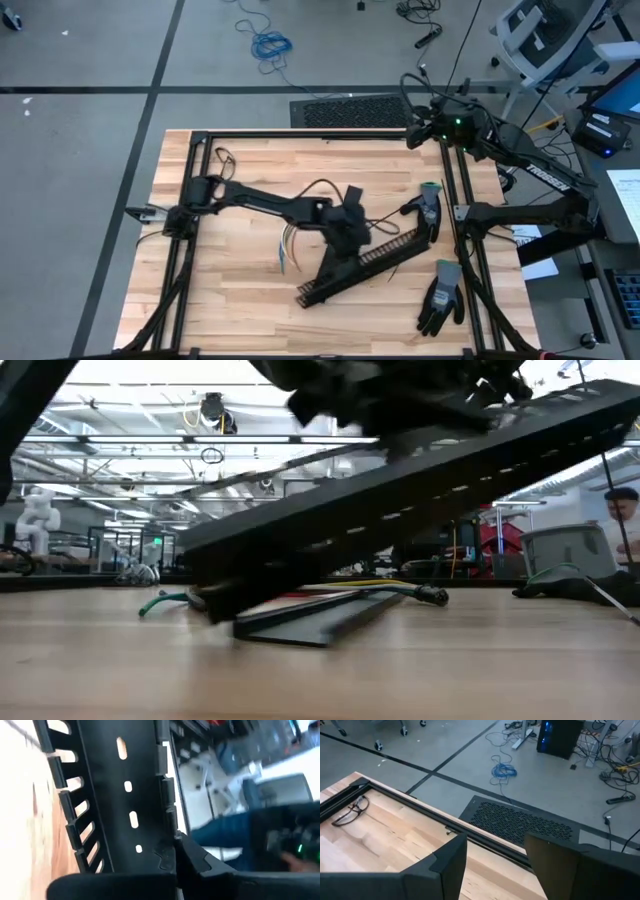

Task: Ziptie cables
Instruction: Prepare the black cable duct, then put the zip tied cables into the black cable duct

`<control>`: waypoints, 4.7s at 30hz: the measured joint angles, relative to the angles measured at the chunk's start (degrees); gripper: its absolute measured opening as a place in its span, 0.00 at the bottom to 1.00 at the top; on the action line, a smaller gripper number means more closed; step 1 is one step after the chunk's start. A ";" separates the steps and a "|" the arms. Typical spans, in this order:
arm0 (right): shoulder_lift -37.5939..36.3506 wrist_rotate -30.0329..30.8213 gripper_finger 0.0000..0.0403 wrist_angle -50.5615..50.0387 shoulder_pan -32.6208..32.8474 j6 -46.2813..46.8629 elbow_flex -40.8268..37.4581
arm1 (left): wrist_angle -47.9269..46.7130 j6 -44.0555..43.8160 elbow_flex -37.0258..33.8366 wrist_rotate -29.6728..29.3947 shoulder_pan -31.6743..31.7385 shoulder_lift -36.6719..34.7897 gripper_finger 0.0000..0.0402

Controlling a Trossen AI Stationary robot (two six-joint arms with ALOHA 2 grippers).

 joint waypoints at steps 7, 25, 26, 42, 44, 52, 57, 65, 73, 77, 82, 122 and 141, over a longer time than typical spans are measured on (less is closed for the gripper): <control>0.01 0.00 0.48 0.02 0.02 -2.92 0.00 | -0.09 -19.22 6.37 -6.57 -1.46 9.27 0.00; 0.02 0.00 0.48 -0.33 0.04 -7.52 0.00 | -45.30 9.51 7.10 -20.36 -2.80 10.77 0.00; 0.02 0.00 0.48 -0.32 0.04 -7.51 0.00 | -47.44 12.68 7.10 -21.99 -2.52 10.39 0.00; 0.02 -0.06 0.48 -0.21 0.04 -7.47 0.00 | -52.72 22.56 6.19 -29.91 -1.45 3.58 0.00; 0.02 0.05 0.48 -0.21 0.04 -7.49 0.00 | -51.89 20.58 6.21 -29.34 -2.60 2.49 0.00; 0.02 0.06 0.48 -0.23 0.04 -7.48 0.00 | -47.08 21.07 3.62 -25.22 -7.14 2.31 0.00; 0.00 0.05 0.48 -0.19 0.04 -5.96 0.00 | -46.07 21.03 2.03 -28.24 -7.28 2.26 0.00; 0.02 -0.20 0.48 -0.12 0.04 -5.78 0.00 | -44.00 21.71 2.03 -30.59 -4.46 2.26 0.00; 0.02 -0.24 0.48 -0.12 0.04 -5.78 0.00 | -43.84 23.22 1.94 -30.49 -4.30 2.91 0.16; 0.02 -0.21 0.48 -0.12 0.04 -5.86 0.00 | -43.57 22.97 2.42 -30.47 -4.10 2.54 0.29; 0.00 -0.22 0.48 -0.19 0.04 -6.25 0.00 | -47.59 24.03 4.02 -29.91 -3.30 2.57 0.41; 52.68 -17.99 0.48 -16.20 27.16 41.71 12.87 | -47.33 47.14 -3.83 -44.23 30.83 -36.16 0.46; 55.39 -16.84 0.48 -16.78 29.45 53.52 12.74 | -47.23 48.20 -3.83 -44.45 31.05 -36.89 0.46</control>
